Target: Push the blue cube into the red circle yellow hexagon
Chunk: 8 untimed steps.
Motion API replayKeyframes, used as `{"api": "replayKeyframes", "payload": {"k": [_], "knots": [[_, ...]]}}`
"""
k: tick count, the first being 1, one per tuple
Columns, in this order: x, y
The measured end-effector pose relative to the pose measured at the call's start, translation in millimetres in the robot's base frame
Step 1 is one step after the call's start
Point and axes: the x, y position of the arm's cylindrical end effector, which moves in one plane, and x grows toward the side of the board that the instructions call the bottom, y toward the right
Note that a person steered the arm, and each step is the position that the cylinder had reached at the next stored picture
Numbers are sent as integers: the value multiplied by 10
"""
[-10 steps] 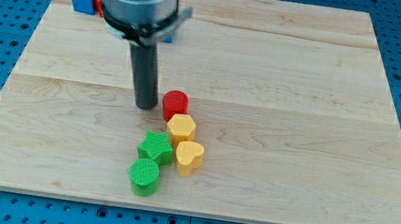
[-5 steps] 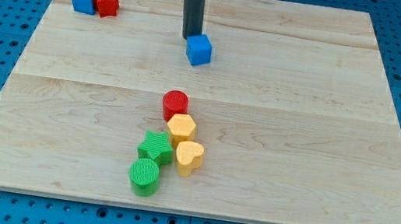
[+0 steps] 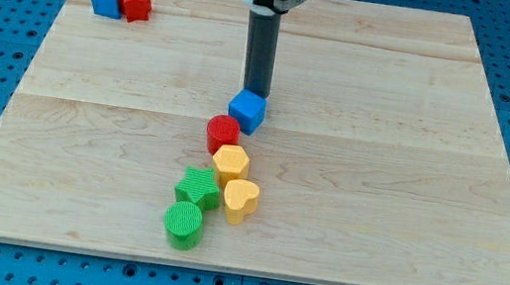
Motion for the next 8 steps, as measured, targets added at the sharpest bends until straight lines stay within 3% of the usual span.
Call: {"api": "replayKeyframes", "payload": {"k": [1, 2, 4, 6, 7, 8], "knots": [[385, 0], [283, -37], [-954, -5], [-1940, -1370], [-1854, -1927], [-1374, -1927]]}}
